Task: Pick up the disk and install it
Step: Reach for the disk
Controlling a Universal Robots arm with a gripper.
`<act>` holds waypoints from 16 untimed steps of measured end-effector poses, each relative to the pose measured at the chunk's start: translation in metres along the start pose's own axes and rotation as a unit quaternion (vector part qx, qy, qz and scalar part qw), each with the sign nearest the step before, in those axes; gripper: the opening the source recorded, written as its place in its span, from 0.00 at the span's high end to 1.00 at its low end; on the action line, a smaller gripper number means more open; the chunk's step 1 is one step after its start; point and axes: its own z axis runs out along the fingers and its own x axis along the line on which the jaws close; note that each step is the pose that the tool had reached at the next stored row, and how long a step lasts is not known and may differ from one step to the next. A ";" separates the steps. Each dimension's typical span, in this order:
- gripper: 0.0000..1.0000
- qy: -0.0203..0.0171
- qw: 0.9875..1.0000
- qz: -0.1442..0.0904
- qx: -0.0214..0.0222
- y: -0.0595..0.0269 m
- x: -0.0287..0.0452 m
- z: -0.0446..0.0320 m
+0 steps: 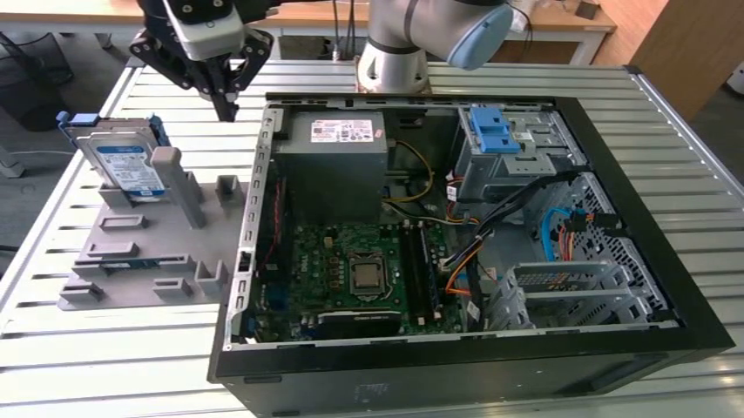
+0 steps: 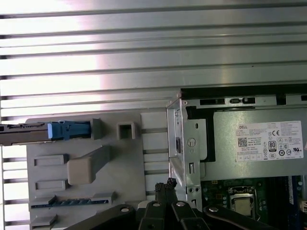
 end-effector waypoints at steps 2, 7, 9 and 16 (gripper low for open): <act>0.89 0.000 1.000 0.000 0.000 0.0000 0.0005 0.0000; 0.89 0.000 1.000 0.000 0.000 -0.0001 0.0018 0.0000; 0.89 0.000 1.000 0.000 0.000 -0.0001 0.0023 0.0001; 0.89 0.000 1.000 0.000 0.000 -0.0002 0.0038 0.0002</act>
